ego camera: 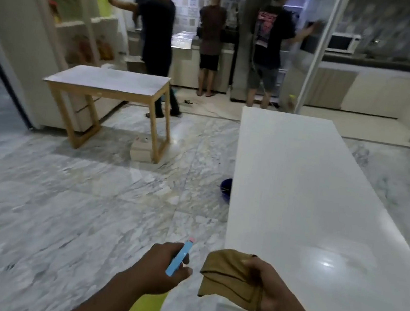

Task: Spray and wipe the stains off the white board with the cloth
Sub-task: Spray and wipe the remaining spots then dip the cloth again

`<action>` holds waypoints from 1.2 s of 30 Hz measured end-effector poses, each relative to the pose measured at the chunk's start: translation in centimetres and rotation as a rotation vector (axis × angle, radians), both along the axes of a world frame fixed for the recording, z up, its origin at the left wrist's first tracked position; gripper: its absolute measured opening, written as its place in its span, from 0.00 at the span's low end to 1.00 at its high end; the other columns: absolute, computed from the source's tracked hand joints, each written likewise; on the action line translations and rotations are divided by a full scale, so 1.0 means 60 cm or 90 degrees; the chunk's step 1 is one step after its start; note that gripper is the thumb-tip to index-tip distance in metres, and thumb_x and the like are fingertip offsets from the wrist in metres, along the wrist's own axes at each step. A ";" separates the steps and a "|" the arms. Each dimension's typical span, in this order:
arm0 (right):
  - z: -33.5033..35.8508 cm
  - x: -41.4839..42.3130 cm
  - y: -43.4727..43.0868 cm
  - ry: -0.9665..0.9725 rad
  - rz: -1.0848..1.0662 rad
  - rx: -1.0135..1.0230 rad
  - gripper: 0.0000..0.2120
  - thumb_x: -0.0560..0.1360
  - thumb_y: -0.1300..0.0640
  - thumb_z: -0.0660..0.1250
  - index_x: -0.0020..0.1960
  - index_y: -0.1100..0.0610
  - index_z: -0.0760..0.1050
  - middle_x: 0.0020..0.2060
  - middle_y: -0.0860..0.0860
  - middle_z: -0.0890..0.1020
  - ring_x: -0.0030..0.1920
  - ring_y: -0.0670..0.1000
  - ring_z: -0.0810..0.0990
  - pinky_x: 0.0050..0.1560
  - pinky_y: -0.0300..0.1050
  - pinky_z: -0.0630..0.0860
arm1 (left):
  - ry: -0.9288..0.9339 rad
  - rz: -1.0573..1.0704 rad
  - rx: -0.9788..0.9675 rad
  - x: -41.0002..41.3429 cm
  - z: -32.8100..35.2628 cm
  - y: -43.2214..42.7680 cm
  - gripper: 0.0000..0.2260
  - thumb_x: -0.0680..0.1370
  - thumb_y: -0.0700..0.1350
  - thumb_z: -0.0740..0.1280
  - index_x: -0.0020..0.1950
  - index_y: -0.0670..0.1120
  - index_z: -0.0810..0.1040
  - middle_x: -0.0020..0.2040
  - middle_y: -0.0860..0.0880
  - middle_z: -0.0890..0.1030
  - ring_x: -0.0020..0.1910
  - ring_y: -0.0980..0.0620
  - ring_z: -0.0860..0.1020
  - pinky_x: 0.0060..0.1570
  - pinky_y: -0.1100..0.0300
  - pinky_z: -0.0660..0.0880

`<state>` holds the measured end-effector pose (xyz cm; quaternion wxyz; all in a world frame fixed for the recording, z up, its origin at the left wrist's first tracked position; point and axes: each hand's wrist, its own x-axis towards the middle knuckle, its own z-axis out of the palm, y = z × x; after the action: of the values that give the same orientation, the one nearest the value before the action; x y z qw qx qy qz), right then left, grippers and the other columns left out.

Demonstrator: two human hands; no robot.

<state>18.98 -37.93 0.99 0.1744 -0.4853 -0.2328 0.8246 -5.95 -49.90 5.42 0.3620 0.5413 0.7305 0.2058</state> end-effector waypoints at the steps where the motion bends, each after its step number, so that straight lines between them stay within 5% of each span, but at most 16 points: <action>1: 0.003 0.007 0.011 -0.020 -0.005 0.009 0.19 0.74 0.61 0.66 0.63 0.66 0.78 0.58 0.67 0.82 0.53 0.67 0.83 0.49 0.60 0.81 | -0.002 -0.022 -0.003 -0.003 0.001 0.023 0.12 0.77 0.54 0.74 0.54 0.48 0.80 0.47 0.49 0.84 0.46 0.46 0.85 0.51 0.47 0.84; 8: 0.019 0.077 0.091 -0.089 -0.145 0.052 0.18 0.76 0.64 0.66 0.64 0.69 0.77 0.60 0.69 0.80 0.62 0.69 0.79 0.68 0.63 0.72 | -0.032 -0.240 -0.002 0.010 -0.018 0.226 0.16 0.74 0.60 0.74 0.53 0.51 0.79 0.49 0.51 0.83 0.47 0.48 0.85 0.53 0.46 0.84; 18: 0.004 0.099 0.117 -0.313 -0.309 0.021 0.20 0.70 0.65 0.69 0.61 0.67 0.78 0.53 0.67 0.84 0.54 0.68 0.83 0.58 0.69 0.78 | -0.057 -0.534 0.036 0.036 -0.046 0.458 0.14 0.75 0.58 0.75 0.53 0.52 0.78 0.51 0.50 0.83 0.47 0.49 0.85 0.52 0.48 0.85; 21: 0.000 0.090 0.097 -0.350 -0.320 -0.014 0.19 0.70 0.63 0.71 0.59 0.68 0.79 0.51 0.67 0.84 0.54 0.68 0.83 0.57 0.68 0.78 | -0.027 -0.587 0.086 0.054 -0.069 0.498 0.14 0.77 0.55 0.75 0.56 0.49 0.79 0.50 0.53 0.82 0.46 0.52 0.82 0.51 0.56 0.82; 25: -0.004 0.109 0.083 -0.418 -0.278 -0.061 0.15 0.71 0.60 0.73 0.55 0.65 0.82 0.48 0.63 0.86 0.50 0.64 0.86 0.53 0.60 0.83 | -0.047 -0.670 0.118 0.098 -0.089 0.531 0.18 0.78 0.56 0.75 0.60 0.46 0.79 0.50 0.55 0.80 0.41 0.59 0.77 0.43 0.71 0.70; 30: -0.021 0.152 0.124 -0.522 -0.208 -0.076 0.16 0.71 0.55 0.74 0.55 0.63 0.81 0.51 0.60 0.84 0.52 0.60 0.84 0.54 0.55 0.83 | -0.061 -0.664 0.137 0.163 -0.106 0.573 0.19 0.78 0.58 0.74 0.61 0.46 0.78 0.51 0.54 0.81 0.41 0.58 0.76 0.41 0.70 0.69; 36: -0.022 0.172 0.184 -0.591 -0.205 -0.011 0.10 0.76 0.58 0.67 0.55 0.62 0.79 0.46 0.56 0.82 0.43 0.53 0.81 0.40 0.44 0.80 | -0.044 -0.687 0.194 0.215 -0.118 0.594 0.23 0.77 0.61 0.72 0.62 0.45 0.78 0.48 0.54 0.80 0.41 0.54 0.79 0.40 0.67 0.70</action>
<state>29.31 -26.87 -0.31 0.1732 -0.8326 -0.2011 0.4861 6.95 -14.24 -1.66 0.3576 0.8775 0.2993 0.1122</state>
